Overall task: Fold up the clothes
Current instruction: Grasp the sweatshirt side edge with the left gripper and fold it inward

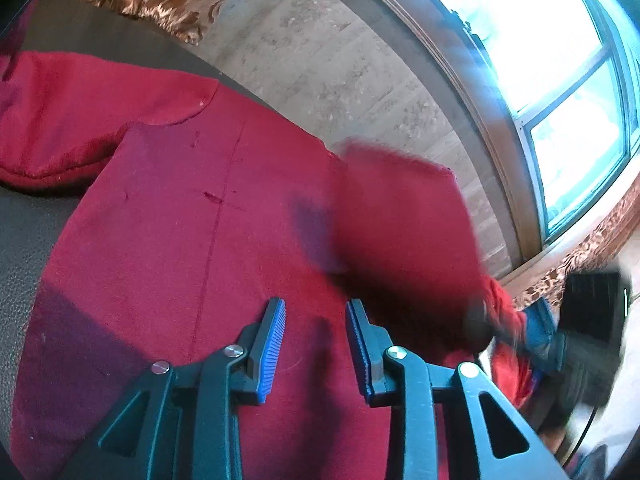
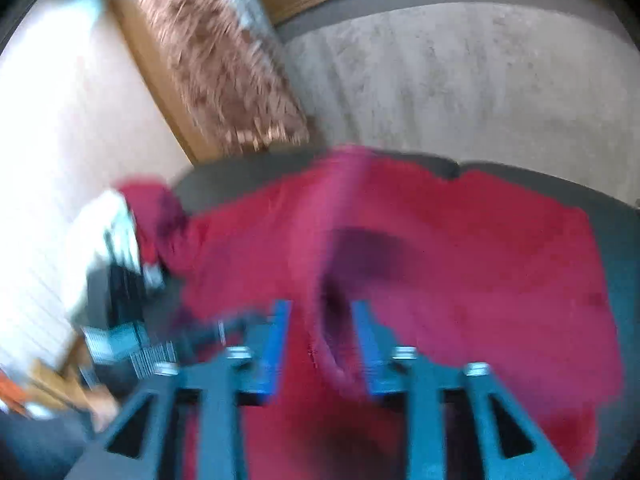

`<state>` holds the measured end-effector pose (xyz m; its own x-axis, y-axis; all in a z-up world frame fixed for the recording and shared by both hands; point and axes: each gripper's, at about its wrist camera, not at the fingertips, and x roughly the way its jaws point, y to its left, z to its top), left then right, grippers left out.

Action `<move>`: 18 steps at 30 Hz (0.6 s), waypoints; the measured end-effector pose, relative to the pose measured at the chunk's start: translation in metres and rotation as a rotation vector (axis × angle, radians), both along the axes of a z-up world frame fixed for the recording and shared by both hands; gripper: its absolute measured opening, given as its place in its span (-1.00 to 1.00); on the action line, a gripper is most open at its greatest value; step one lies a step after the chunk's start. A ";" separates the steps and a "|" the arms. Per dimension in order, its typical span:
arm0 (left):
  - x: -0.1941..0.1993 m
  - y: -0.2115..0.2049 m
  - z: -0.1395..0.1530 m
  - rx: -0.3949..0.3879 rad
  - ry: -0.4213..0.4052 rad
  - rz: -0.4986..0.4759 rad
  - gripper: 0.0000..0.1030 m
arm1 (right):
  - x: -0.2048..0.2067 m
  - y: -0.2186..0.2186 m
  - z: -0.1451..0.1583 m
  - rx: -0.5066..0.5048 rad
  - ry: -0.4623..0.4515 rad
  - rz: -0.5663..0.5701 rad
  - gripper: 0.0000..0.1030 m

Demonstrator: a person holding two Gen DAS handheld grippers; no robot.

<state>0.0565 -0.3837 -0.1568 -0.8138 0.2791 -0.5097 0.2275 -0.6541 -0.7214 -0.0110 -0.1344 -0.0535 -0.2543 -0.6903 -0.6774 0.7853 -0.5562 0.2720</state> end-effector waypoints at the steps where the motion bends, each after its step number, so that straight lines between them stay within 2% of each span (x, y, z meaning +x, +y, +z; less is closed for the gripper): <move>1: 0.001 -0.004 0.000 0.036 -0.010 -0.007 -0.40 | 0.017 0.003 -0.004 0.024 0.028 0.007 0.00; 4: 0.019 -0.018 -0.006 0.247 -0.025 0.001 -0.39 | 0.050 0.024 -0.012 0.046 0.040 0.016 0.02; 6: 0.038 -0.027 -0.013 0.424 0.003 0.019 -0.31 | 0.065 0.043 -0.017 0.068 0.043 0.002 0.04; 8: 0.056 -0.034 -0.021 0.553 0.029 0.045 -0.28 | 0.070 0.056 -0.025 0.091 0.041 -0.026 0.14; 10: 0.071 -0.040 -0.024 0.609 0.050 0.075 -0.25 | 0.071 0.068 -0.039 0.115 0.027 -0.072 0.29; 11: 0.076 -0.042 -0.024 0.634 0.060 0.080 -0.21 | 0.071 0.075 -0.046 0.105 0.022 -0.090 0.30; 13: 0.074 -0.044 -0.024 0.666 0.047 0.066 -0.09 | 0.073 0.091 -0.052 -0.002 0.035 -0.092 0.37; 14: 0.069 -0.044 -0.024 0.672 0.024 0.057 -0.05 | 0.072 0.093 -0.053 -0.015 0.029 -0.089 0.37; 16: 0.058 -0.041 -0.024 0.661 -0.013 0.041 -0.03 | 0.070 0.096 -0.054 -0.041 0.017 -0.085 0.43; 18: 0.043 -0.033 -0.023 0.599 -0.072 0.033 -0.04 | 0.068 0.100 -0.054 -0.060 0.008 -0.076 0.49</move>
